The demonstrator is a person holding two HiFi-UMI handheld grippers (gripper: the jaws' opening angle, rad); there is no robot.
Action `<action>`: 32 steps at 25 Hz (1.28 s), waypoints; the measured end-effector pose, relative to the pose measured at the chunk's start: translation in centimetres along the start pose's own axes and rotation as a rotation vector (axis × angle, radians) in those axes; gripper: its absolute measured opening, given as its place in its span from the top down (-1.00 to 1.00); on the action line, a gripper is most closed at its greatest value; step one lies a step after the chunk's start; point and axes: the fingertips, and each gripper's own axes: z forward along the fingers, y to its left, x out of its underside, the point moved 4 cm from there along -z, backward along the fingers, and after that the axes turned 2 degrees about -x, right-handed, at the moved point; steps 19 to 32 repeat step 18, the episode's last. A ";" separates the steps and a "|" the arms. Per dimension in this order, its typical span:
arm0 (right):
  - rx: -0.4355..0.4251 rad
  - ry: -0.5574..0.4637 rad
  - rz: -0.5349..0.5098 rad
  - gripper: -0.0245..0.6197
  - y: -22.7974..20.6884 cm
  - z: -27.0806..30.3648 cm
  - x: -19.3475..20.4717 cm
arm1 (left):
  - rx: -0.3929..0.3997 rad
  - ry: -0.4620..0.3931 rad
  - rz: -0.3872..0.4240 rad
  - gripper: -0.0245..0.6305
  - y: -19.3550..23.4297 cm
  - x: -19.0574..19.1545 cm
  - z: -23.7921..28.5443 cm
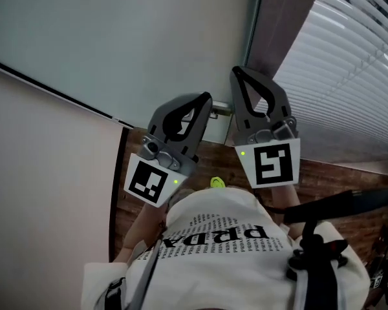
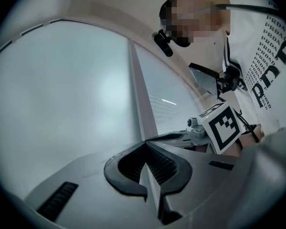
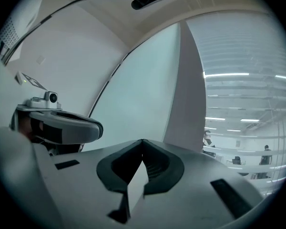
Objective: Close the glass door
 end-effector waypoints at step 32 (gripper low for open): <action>-0.070 0.008 0.005 0.93 0.2 0.5 -4.5 | 0.047 0.056 -0.069 0.95 -0.2 -3.1 0.5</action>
